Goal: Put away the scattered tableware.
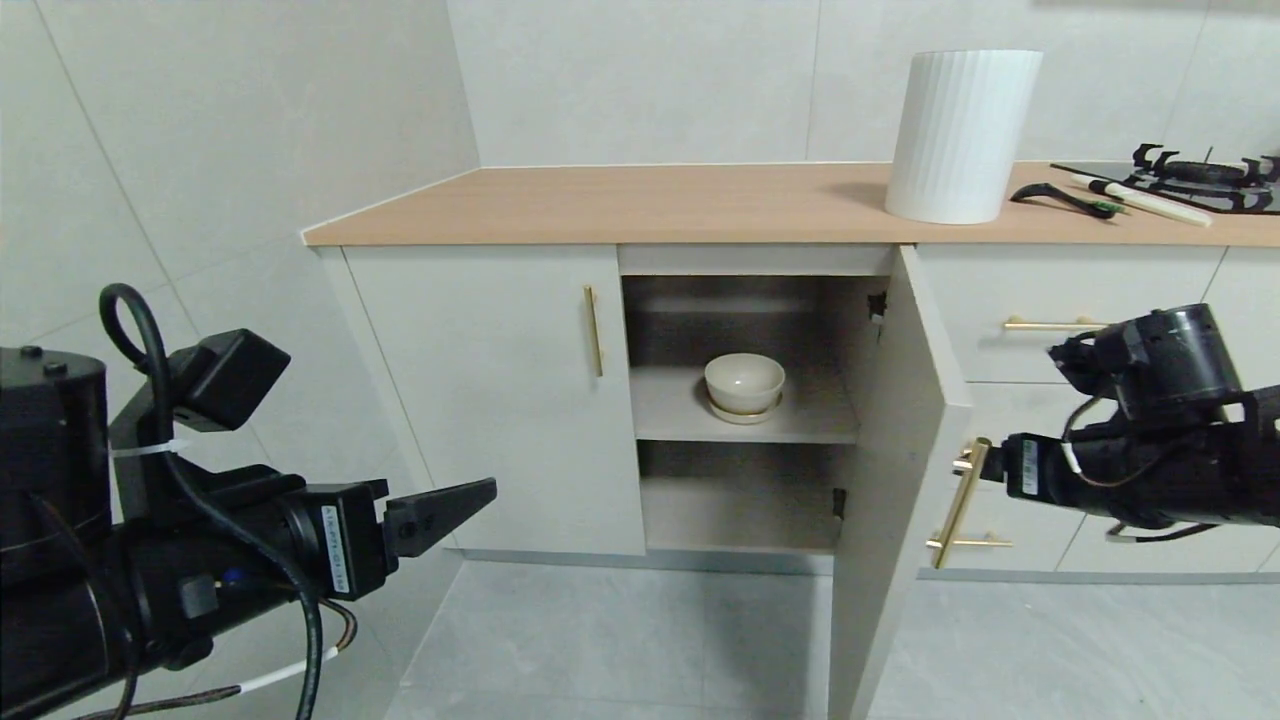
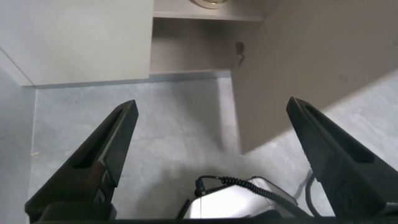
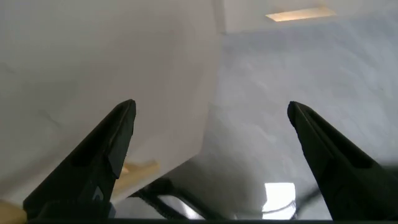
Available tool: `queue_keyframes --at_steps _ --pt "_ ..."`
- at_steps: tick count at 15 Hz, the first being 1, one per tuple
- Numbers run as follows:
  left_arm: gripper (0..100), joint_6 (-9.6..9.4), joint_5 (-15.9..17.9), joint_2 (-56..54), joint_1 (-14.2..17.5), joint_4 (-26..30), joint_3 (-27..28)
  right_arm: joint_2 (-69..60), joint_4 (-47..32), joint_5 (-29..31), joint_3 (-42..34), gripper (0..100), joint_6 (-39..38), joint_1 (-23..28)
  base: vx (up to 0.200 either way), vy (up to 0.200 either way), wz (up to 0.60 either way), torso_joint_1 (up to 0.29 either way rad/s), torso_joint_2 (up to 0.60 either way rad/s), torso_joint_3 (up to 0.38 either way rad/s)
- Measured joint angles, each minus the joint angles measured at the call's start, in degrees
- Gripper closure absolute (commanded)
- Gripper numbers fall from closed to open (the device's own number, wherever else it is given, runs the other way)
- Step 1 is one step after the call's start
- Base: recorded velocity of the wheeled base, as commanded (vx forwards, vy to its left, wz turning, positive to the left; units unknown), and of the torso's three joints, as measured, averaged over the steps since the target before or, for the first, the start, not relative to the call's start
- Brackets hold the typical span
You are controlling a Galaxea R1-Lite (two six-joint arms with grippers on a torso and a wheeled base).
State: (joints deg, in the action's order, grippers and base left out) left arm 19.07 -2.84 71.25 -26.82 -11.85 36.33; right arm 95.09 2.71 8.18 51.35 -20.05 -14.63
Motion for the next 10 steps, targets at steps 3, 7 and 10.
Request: queue_keyframes --at_steps 3,7,10 --pt "0 -0.02 -0.11 -0.04 -0.02 -0.02 0.11 6.18 -0.24 -0.16 7.12 0 0.16 -4.41 0.000 0.000 0.00 0.000 0.00 0.000" --pt "0 -0.02 -0.11 0.05 -0.02 -0.02 -0.02 14.36 -0.04 -0.72 13.59 0 -0.06 -7.53 0.000 0.000 0.00 0.000 0.00 0.000" --pt "0 0.06 -0.39 0.40 0.01 0.00 -0.09 17.43 2.24 -3.54 14.75 0 -0.35 -7.85 0.000 0.000 0.00 0.000 0.00 0.000"
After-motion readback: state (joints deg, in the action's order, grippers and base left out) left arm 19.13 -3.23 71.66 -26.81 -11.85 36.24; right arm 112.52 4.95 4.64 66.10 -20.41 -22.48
